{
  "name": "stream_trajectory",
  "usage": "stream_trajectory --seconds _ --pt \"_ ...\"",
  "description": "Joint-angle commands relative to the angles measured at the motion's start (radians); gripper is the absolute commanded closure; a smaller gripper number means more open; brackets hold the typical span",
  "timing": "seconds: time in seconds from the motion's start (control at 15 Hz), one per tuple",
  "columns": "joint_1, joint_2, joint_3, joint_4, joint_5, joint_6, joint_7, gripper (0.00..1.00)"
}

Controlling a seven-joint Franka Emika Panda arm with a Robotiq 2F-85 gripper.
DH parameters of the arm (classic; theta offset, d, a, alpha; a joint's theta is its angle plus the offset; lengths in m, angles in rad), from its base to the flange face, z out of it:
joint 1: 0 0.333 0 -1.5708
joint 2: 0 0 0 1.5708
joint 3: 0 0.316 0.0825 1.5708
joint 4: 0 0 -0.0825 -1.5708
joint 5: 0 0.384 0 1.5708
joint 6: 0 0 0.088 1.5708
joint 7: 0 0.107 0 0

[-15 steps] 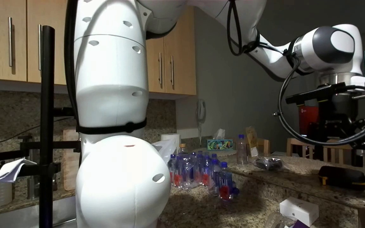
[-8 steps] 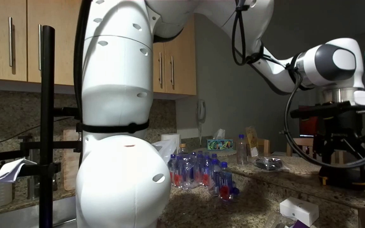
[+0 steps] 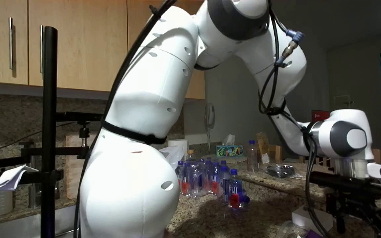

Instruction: Push the white box to the left, then pick the plastic bag and put it on the bottom counter

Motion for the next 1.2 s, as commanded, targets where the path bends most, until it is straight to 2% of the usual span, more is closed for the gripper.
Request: stream_trajectory --seconds 0.0,0.13,0.2,0.27,0.4,0.53,0.67,0.87,0.93,1.0,1.13 --pt "0.015 0.072 0.005 -0.002 -0.006 0.206 -0.022 0.00" --pt "0.017 0.086 0.013 -0.003 0.018 0.335 -0.019 0.00" --pt "0.005 0.080 0.027 -0.002 0.048 0.390 -0.028 0.25" --pt "-0.005 0.079 0.039 0.000 0.072 0.426 -0.036 0.27" --pt "-0.059 0.062 0.108 0.020 0.174 0.375 -0.093 0.41" --pt "-0.085 0.065 0.136 0.066 0.225 0.253 -0.143 0.53" --pt "-0.103 0.075 0.141 0.129 0.240 0.059 -0.191 0.66" --pt "-0.079 0.088 0.082 0.218 0.174 -0.202 -0.176 0.85" --pt "-0.076 0.092 0.069 0.241 0.165 -0.252 -0.177 0.91" --pt "-0.075 0.092 0.061 0.258 0.158 -0.287 -0.180 0.93" --pt "-0.069 0.089 0.047 0.266 0.150 -0.274 -0.179 0.96"
